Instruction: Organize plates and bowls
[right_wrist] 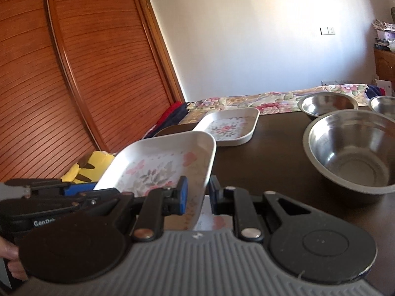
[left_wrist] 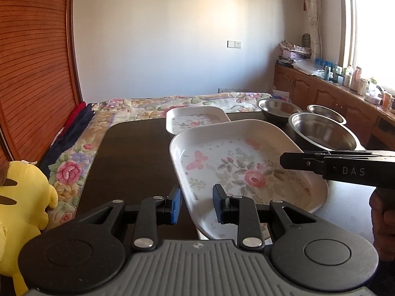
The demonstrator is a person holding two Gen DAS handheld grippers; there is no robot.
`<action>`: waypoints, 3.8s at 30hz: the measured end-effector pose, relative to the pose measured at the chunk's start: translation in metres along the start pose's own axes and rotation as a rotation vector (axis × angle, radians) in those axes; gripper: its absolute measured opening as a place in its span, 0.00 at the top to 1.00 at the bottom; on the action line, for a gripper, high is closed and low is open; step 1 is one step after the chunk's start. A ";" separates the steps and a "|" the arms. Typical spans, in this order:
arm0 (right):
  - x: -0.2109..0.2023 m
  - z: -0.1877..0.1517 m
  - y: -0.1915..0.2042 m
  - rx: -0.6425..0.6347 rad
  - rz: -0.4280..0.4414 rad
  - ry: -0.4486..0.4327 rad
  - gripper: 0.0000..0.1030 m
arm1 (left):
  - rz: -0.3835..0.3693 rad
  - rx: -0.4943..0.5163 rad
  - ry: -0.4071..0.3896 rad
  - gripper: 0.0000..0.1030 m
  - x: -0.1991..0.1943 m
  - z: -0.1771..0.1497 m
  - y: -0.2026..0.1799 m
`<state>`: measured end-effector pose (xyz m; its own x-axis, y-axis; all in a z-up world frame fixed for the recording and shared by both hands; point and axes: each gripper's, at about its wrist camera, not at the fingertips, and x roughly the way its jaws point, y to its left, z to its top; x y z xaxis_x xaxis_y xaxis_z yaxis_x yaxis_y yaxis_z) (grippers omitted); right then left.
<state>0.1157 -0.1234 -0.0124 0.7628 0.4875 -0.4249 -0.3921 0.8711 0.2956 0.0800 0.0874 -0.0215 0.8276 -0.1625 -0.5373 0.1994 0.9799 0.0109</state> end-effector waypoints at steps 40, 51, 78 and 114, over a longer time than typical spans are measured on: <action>-0.010 -0.031 -0.004 -0.021 -0.041 0.073 0.80 | -0.013 -0.001 0.070 0.72 0.015 -0.031 -0.012; -0.009 -0.035 -0.009 -0.014 -0.051 0.089 0.80 | -0.012 0.006 0.084 0.72 0.023 -0.034 -0.015; -0.005 -0.036 -0.010 -0.016 -0.051 0.092 0.78 | 0.009 0.012 0.087 0.71 0.029 -0.039 -0.015; -0.014 0.037 -0.007 -0.140 -0.075 -0.034 0.78 | -0.017 -0.002 -0.022 0.69 0.021 0.011 -0.010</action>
<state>0.1270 -0.1387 0.0227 0.8086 0.4206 -0.4114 -0.3992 0.9059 0.1414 0.1015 0.0734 -0.0237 0.8354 -0.1817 -0.5188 0.2125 0.9772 0.0000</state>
